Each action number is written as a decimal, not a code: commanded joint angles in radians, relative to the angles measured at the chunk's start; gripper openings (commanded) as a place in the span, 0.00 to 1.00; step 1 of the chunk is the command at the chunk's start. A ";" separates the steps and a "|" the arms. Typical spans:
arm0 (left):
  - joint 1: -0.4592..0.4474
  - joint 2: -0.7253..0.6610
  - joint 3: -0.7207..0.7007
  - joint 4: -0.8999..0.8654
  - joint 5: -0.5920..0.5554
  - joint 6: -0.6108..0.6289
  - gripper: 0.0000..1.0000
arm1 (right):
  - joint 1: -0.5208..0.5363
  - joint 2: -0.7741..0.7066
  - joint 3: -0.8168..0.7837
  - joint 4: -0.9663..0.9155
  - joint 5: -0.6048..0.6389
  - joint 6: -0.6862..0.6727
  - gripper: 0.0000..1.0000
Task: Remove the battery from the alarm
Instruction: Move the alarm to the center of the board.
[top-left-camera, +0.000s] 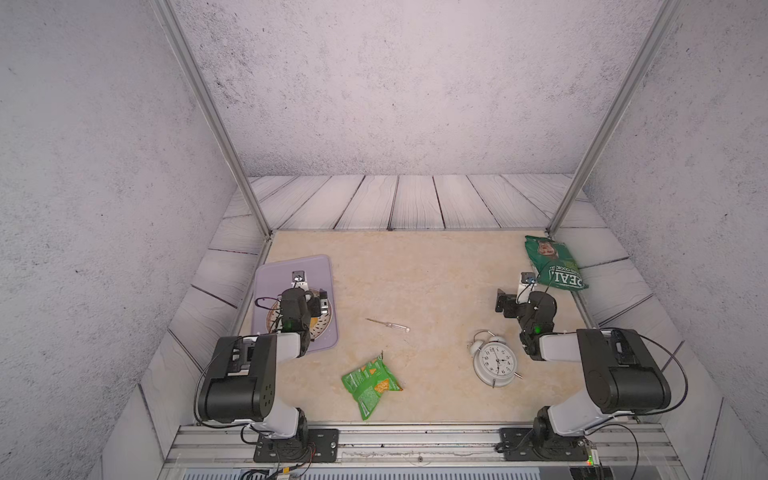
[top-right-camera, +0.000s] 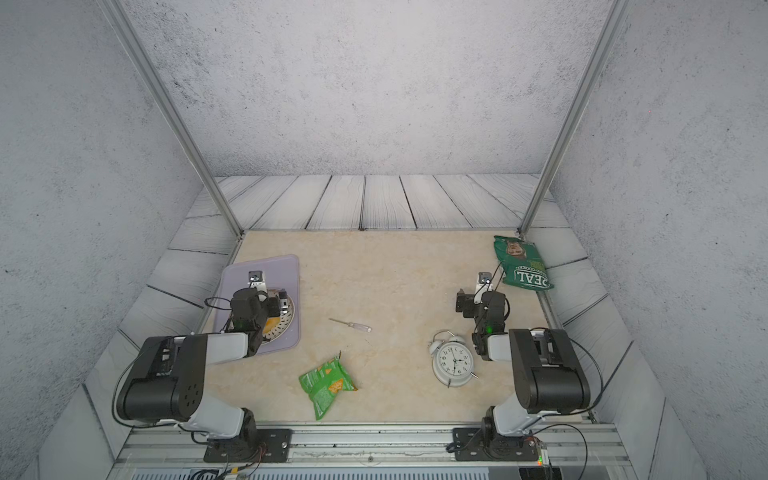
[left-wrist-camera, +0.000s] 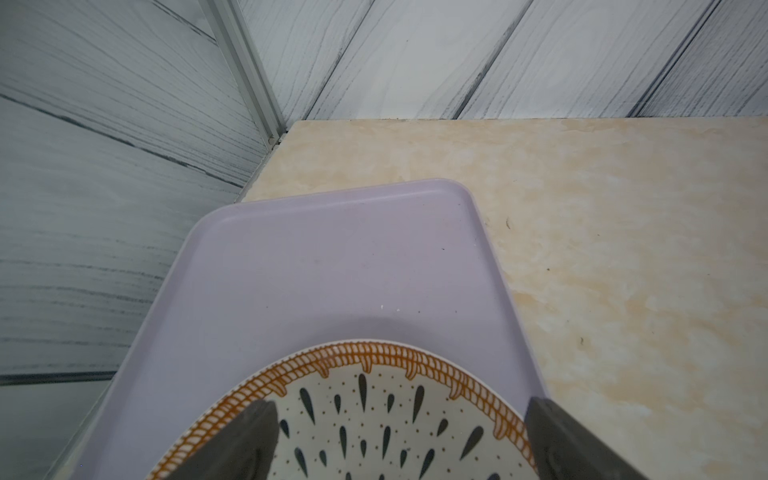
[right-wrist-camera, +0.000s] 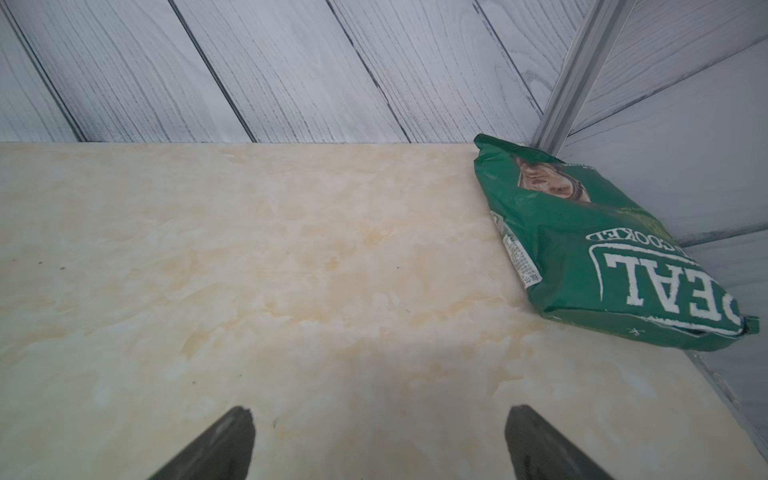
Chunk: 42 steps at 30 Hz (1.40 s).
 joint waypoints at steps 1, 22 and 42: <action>0.002 0.003 0.006 0.016 0.004 -0.002 0.99 | -0.002 0.012 0.009 0.008 0.014 0.005 0.99; -0.022 -0.186 0.160 -0.410 0.101 -0.025 0.99 | 0.009 -0.214 0.088 -0.332 0.137 0.072 0.99; -0.456 -0.164 0.672 -1.407 0.637 -0.235 0.99 | 0.075 -0.271 0.707 -2.019 -0.146 0.372 0.84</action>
